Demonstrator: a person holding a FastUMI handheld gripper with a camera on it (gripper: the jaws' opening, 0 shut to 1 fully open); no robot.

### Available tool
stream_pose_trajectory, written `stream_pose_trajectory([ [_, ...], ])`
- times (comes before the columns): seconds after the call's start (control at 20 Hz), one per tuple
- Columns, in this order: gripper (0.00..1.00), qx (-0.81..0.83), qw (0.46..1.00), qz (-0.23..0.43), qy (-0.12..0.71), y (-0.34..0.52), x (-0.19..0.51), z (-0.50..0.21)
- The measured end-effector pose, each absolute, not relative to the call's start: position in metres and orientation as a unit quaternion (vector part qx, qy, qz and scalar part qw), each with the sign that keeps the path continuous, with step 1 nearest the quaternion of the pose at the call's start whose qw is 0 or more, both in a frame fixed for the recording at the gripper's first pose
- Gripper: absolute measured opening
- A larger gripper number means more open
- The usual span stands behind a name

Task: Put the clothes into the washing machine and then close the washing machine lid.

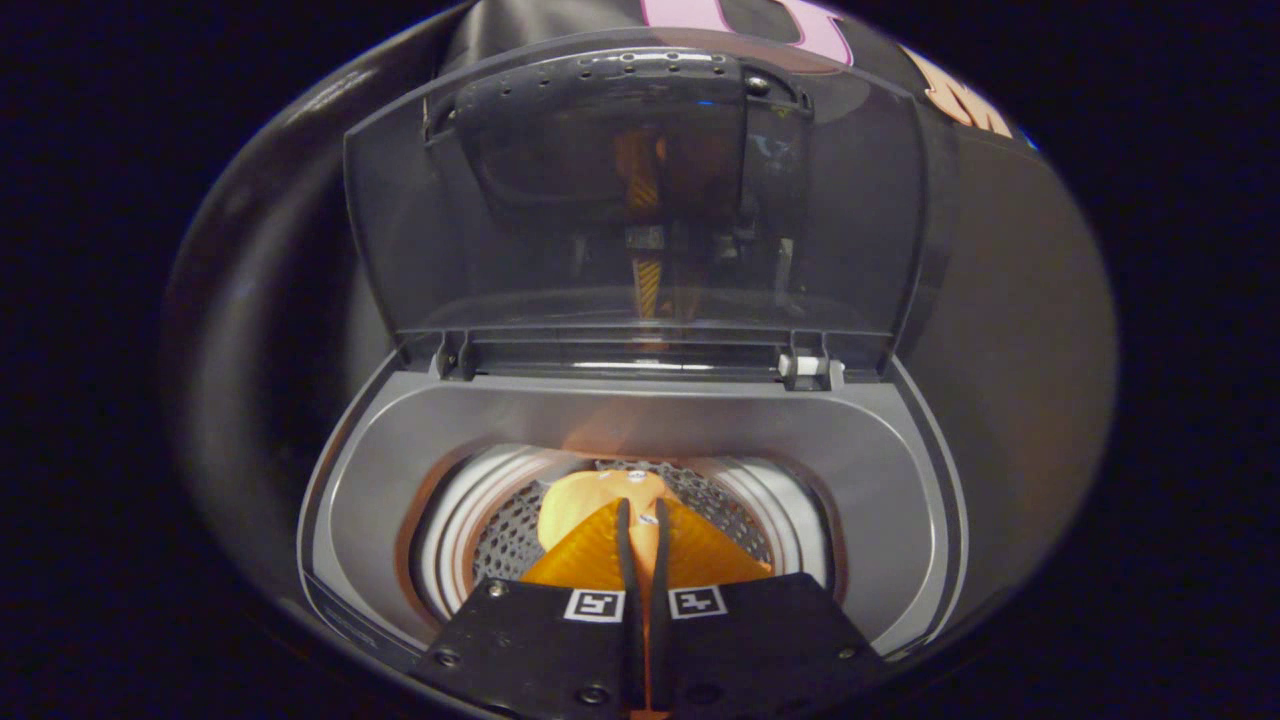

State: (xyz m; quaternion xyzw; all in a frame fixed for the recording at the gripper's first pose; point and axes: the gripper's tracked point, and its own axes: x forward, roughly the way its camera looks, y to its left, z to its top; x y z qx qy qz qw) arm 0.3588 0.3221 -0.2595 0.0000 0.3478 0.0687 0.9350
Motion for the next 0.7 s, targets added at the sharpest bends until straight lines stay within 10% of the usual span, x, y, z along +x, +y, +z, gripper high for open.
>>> stream_pose_trajectory([
  [0.35, 0.28, 0.021, 0.934, 0.07, 0.349, 0.328, 0.354, -0.25],
  [0.7, 0.98, -0.019, 0.942, 0.077, 0.325, 0.322, 0.354, -0.209],
])
